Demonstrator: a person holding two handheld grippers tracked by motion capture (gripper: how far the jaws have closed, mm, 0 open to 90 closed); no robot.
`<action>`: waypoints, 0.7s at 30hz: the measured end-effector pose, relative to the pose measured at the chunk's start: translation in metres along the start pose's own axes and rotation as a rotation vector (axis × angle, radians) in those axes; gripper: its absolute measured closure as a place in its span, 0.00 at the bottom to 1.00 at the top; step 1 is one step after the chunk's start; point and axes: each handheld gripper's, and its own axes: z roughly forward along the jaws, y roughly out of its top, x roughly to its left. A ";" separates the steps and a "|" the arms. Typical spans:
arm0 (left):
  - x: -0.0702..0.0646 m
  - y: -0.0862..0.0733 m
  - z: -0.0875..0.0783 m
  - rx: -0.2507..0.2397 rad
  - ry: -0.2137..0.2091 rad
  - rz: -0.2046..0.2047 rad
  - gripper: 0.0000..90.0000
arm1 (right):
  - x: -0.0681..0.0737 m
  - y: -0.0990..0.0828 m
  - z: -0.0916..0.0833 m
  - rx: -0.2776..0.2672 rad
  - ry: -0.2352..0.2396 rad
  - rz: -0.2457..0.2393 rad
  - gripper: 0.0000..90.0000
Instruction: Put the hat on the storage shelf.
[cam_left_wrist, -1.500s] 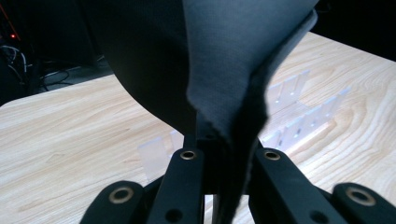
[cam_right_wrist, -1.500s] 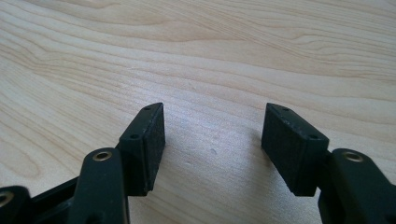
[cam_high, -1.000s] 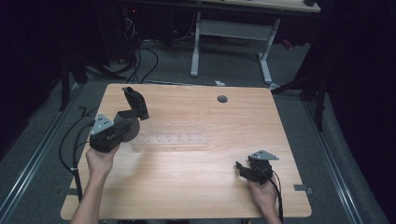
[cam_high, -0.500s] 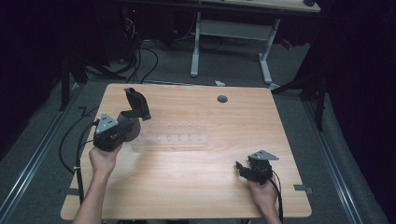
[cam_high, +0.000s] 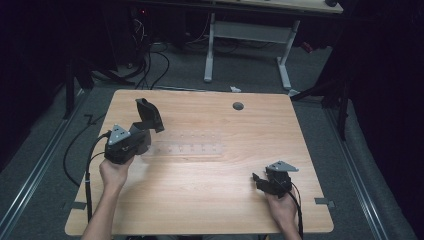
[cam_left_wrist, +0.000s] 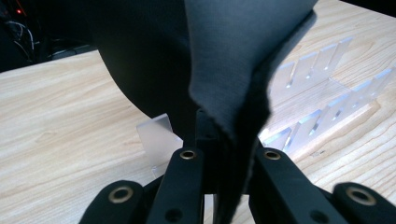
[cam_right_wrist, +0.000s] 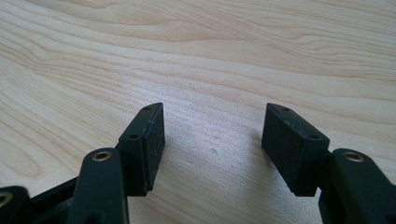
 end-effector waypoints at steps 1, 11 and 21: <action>0.001 -0.001 0.000 -0.001 0.001 -0.007 0.95 | 0.000 0.000 0.000 0.000 0.000 0.000 0.44; 0.003 -0.008 -0.002 0.010 0.005 -0.038 0.90 | 0.000 0.000 0.000 0.000 0.000 0.000 0.44; 0.005 -0.004 -0.007 0.015 0.028 -0.073 0.70 | 0.000 0.000 0.000 0.000 0.000 0.000 0.44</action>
